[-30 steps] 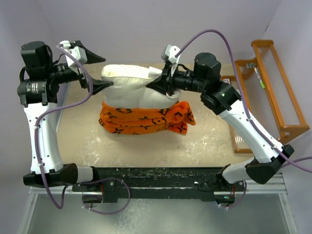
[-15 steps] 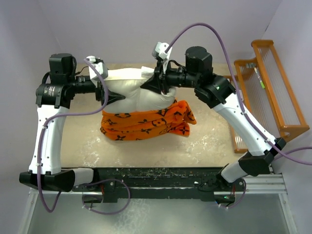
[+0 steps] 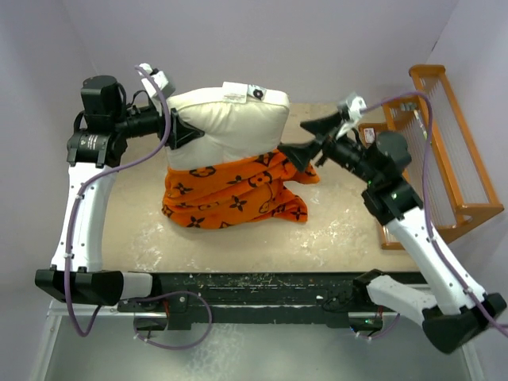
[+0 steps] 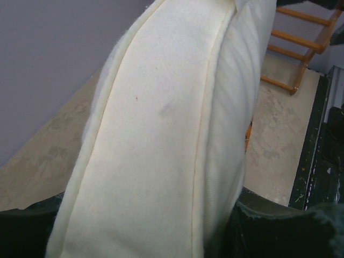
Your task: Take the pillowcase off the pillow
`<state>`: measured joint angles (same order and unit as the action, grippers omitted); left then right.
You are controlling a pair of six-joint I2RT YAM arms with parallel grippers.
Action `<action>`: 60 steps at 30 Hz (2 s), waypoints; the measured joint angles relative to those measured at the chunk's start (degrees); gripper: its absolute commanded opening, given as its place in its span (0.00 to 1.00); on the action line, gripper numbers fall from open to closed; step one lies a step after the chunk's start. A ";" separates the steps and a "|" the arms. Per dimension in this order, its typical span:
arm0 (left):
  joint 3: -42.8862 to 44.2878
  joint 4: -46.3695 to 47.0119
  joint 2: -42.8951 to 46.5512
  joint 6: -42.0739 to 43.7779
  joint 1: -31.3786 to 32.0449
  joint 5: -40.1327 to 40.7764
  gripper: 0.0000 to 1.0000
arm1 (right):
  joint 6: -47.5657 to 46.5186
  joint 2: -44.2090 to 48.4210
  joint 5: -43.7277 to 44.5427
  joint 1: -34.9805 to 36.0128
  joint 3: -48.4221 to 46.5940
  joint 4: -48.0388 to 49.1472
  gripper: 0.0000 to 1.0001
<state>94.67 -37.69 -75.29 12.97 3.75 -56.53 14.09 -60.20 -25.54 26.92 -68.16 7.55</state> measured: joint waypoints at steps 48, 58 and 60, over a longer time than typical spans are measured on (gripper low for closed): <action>30.99 4.20 -14.93 -20.44 -0.92 6.97 0.00 | 24.44 -18.82 26.69 14.93 37.18 27.06 0.00; 30.56 8.48 -14.05 -22.32 -0.72 11.96 0.00 | 17.35 -25.81 35.47 29.42 25.73 17.68 0.59; 29.05 8.92 -12.76 -21.68 -0.79 11.04 0.00 | 14.10 -21.75 35.17 29.59 23.96 11.67 0.93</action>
<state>123.72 -28.77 -88.05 -8.71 2.96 -45.50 28.18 -81.95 9.63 56.51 -44.21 19.22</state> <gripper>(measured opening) 0.622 0.517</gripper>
